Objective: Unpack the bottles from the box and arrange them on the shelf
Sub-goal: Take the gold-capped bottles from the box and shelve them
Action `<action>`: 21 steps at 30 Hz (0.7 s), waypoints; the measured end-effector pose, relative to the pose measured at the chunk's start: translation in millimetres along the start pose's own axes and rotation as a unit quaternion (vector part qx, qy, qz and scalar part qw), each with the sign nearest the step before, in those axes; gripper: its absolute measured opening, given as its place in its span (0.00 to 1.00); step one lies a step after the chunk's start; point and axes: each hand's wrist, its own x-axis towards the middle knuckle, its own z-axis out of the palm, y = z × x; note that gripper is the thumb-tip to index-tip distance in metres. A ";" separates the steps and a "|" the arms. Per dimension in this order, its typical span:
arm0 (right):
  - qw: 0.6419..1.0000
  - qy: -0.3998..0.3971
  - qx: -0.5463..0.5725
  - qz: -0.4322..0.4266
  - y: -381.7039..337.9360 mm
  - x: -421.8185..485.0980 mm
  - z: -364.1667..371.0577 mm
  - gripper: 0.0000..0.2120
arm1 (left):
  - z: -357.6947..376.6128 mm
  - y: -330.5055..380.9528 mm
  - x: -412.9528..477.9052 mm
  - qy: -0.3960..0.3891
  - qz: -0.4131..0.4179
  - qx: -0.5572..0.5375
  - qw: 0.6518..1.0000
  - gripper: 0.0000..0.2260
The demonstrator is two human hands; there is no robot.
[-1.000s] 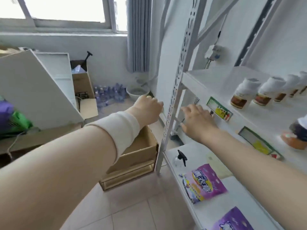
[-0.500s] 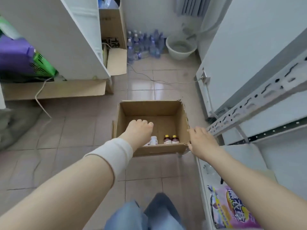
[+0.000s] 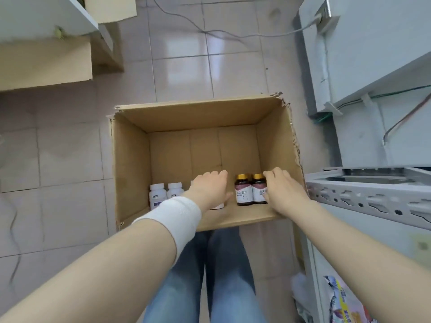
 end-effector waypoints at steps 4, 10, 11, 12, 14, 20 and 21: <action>0.997 -0.040 -0.052 -0.035 4.1 62.6 36.9 0.23 | 20.1 -1.3 74.2 -0.011 -0.024 -0.087 0.996 0.23; 0.982 -0.073 -0.158 -0.075 3.1 96.0 58.2 0.31 | 47.4 -1.1 120.9 -0.056 0.003 -0.191 0.980 0.22; 0.982 -0.078 -0.153 -0.073 2.0 96.8 57.0 0.32 | 49.2 -1.9 122.4 -0.057 0.002 -0.201 0.978 0.22; 0.984 -0.082 -0.141 -0.070 0.8 97.6 54.7 0.33 | 49.7 -2.9 122.3 -0.059 -0.001 -0.212 0.975 0.22; 0.992 -0.088 -0.077 -0.051 -0.9 98.9 48.9 0.34 | 47.1 -6.5 119.4 -0.060 -0.007 -0.232 0.971 0.22; 0.985 -0.018 0.172 -0.003 -0.6 103.5 43.2 0.36 | 18.9 -39.0 112.9 0.045 -0.067 -0.334 0.939 0.21; 0.982 0.004 0.187 0.017 -2.2 103.1 44.3 0.38 | 14.4 -44.7 113.6 0.058 -0.082 -0.355 0.929 0.21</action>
